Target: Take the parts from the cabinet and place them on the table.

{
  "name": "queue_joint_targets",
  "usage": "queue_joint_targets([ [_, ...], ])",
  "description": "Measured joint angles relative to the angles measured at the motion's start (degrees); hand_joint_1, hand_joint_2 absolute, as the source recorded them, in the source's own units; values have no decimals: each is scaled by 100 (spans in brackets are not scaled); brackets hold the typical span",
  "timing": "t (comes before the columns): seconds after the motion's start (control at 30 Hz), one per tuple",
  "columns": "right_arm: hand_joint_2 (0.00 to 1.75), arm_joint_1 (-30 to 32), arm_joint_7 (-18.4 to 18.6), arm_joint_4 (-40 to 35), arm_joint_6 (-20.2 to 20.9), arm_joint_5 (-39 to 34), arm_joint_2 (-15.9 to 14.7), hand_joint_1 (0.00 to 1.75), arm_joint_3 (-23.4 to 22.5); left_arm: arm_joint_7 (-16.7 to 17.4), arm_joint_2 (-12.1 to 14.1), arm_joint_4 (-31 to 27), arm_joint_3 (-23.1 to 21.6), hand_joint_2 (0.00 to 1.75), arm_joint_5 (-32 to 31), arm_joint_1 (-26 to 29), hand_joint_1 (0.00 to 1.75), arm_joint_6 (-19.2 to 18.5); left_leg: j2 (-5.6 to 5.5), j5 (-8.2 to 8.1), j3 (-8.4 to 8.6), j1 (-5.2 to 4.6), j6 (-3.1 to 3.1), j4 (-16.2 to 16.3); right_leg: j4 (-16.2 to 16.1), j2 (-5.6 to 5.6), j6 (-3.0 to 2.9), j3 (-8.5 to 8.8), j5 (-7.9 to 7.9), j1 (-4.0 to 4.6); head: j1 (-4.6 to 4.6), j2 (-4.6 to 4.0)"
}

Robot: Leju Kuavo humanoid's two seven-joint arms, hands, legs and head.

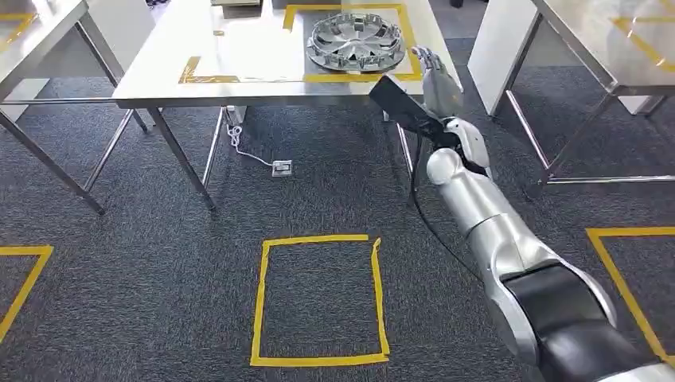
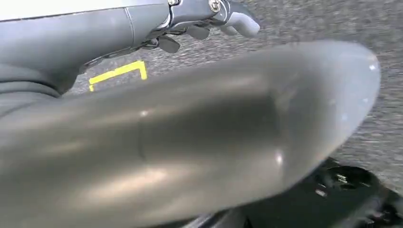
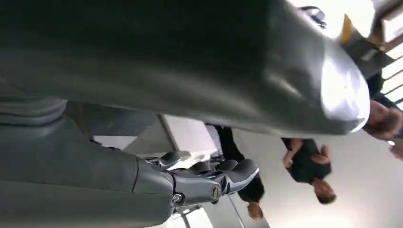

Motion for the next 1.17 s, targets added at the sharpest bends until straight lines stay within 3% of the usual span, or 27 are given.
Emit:
queue_joint_targets([
  [0.03,0,0,-6,94,-2,-17,-61,0,-33,2,2,-2,0,0,-7,-4,0,0,-4,10,370,18,-4,-470,18,0,38,-66,58,-8,0,0],
  [0.07,0,6,32,146,4,-30,-111,0,-57,0,-2,-2,0,0,-13,-15,0,0,-24,-291,691,2,-5,-950,27,0,86,-122,105,4,-4,0],
  [0.1,0,6,70,223,31,-44,-190,0,-85,-11,4,-4,0,0,-20,-10,0,2,-69,-308,722,-51,102,-1058,29,-9,122,-138,141,0,22,0],
  [0.2,0,136,203,559,201,-137,-358,0,-170,-120,20,-2,0,0,-39,11,0,-24,-68,-205,625,-82,265,-1110,-67,-6,261,-123,305,-35,-11,0],
  [0.23,0,222,214,618,214,-148,-425,0,-197,-157,24,-4,0,175,-44,8,0,-52,-52,-141,623,-53,330,-1132,-29,7,283,-146,247,-58,-18,0],
  [0.27,0,278,296,684,311,-157,-515,0,-216,-190,35,-6,0,175,-44,10,0,-68,-59,-92,559,-56,367,-1132,146,16,301,-239,19,-57,-11,0],
  [0.33,0,379,552,858,667,-242,-657,0,-257,-245,66,-7,0,175,-50,34,0,-85,-44,32,404,-85,410,-1129,1089,28,333,-592,-610,-50,-15,0],
  [0.37,0,496,676,946,882,-319,-721,0,-313,-251,70,-7,0,175,-55,38,0,-85,-42,81,335,-101,429,-1124,1569,31,334,-730,-835,-45,-15,0],
  [0.4,0,656,800,1027,1135,-422,-798,0,-372,-243,70,-7,0,175,-68,49,0,-76,-47,120,288,-105,437,-1121,1820,35,324,-747,-938,-37,-15,0],
  [0.43,175,859,844,1095,1332,-512,-863,0,-433,-219,68,-4,0,175,-74,72,0,-61,-60,150,249,-105,440,-1115,1775,38,312,-628,-920,-22,-11,0],
  [0.47,175,1060,822,1143,1357,-575,-918,0,-492,-212,68,-2,0,175,-87,105,0,-52,-74,171,220,-104,435,-1103,1486,37,292,-370,-819,-6,-11,0],
  [0.53,175,1287,800,1206,1384,-627,-1001,0,-568,-208,66,0,0,175,-105,139,0,-48,-70,198,161,-114,405,-1057,326,30,216,438,-501,27,-11,0],
  [0.57,175,1318,855,1224,1476,-669,-1038,0,-614,-210,63,0,0,175,-105,136,0,-48,-39,215,139,-123,381,-1054,66,12,170,549,-641,56,-18,0],
  [0.63,175,1550,1101,1306,1848,-976,-1091,0,-790,-186,63,0,0,175,-111,130,0,-48,-18,241,139,-127,327,-1069,5,21,134,552,-534,87,-33,0],
  [0.67,175,1774,1180,1348,1987,-1137,-1088,0,-932,-162,74,-7,-11,175,-98,139,0,-44,-21,186,150,-133,406,-1063,-24,11,185,591,-521,92,-35,0],
  [0.73,175,2261,1233,1398,2125,-1346,-1084,0,-1145,-134,83,-37,-157,175,100,218,0,-7,-36,234,151,-118,334,-1076,-13,-5,152,591,-512,111,-33,0],
  [0.83,175,2758,1228,1422,2127,-1598,-983,0,-1237,-109,109,-85,-410,175,457,324,0,35,-21,282,132,-121,285,-1115,-8,18,105,526,-482,106,-42,0],
  [1.17,175,3779,1220,1442,2140,-2461,-688,0,-1357,-31,219,-371,-1512,175,1879,615,0,192,-23,331,132,-117,246,-1170,-5,9,72,501,-466,105,-37,0],
])
